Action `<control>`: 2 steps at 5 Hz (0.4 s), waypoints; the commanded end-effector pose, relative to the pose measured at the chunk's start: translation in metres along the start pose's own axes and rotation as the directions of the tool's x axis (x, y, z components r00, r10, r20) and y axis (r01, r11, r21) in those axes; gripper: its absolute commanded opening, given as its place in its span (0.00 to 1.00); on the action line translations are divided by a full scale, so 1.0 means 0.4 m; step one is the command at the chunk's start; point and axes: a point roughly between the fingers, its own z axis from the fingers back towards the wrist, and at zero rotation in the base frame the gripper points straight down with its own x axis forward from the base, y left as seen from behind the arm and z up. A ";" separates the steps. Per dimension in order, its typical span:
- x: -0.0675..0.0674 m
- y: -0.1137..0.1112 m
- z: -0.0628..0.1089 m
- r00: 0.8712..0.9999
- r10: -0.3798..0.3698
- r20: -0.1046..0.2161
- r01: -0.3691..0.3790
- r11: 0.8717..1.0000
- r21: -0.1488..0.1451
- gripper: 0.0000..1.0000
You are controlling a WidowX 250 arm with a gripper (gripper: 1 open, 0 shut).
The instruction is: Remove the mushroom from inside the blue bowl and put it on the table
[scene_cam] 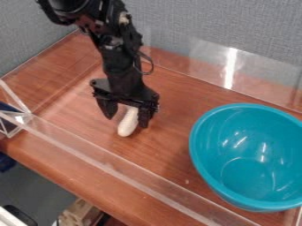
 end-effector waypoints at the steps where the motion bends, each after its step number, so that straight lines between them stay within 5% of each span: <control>1: 0.051 0.010 0.100 0.994 0.021 0.112 -0.020 1.000 -0.011 1.00; 2: 0.066 0.018 0.187 0.984 0.039 0.173 -0.036 0.999 -0.024 1.00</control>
